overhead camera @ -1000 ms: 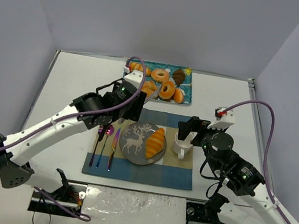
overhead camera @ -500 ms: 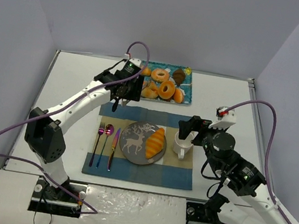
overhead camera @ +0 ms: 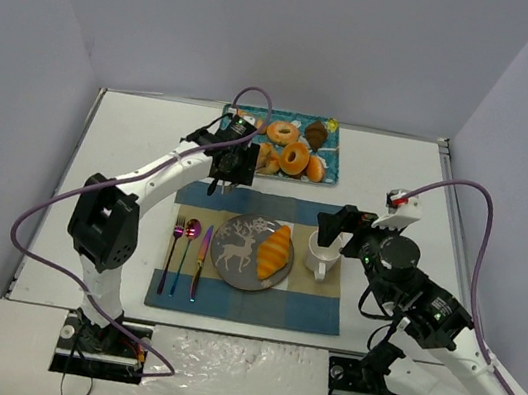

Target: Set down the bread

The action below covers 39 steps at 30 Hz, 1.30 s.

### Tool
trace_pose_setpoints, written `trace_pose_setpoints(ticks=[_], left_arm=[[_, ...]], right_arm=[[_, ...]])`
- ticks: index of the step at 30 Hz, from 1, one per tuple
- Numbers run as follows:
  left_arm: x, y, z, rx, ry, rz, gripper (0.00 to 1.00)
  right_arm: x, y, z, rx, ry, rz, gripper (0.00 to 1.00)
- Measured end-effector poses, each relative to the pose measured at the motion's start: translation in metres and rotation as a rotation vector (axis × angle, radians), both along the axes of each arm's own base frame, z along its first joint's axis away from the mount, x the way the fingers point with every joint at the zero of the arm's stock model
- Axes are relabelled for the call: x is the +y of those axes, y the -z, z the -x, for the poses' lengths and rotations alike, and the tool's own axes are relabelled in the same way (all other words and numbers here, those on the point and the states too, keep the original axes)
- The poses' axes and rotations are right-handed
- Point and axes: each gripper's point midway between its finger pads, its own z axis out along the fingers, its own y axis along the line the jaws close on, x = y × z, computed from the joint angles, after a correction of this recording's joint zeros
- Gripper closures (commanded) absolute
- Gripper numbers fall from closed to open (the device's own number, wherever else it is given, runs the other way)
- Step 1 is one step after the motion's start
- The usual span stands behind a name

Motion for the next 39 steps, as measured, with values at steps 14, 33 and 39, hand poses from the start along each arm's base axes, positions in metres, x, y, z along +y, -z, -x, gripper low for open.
trace_pose_setpoints(ticks=[14, 33, 39], left_arm=[[-0.008, 0.003, -0.015, 0.023, 0.005, 0.062, 0.54], [-0.01, -0.017, -0.011, 0.006, 0.003, 0.112, 0.99], [0.0, -0.058, -0.005, -0.076, -0.005, 0.126, 1.0]], right_arm=[[-0.003, -0.006, 0.003, -0.014, 0.001, -0.018, 0.0], [-0.005, -0.005, 0.004, -0.012, 0.001, -0.016, 0.0], [-0.004, -0.003, 0.003, -0.007, 0.001, -0.011, 0.0]])
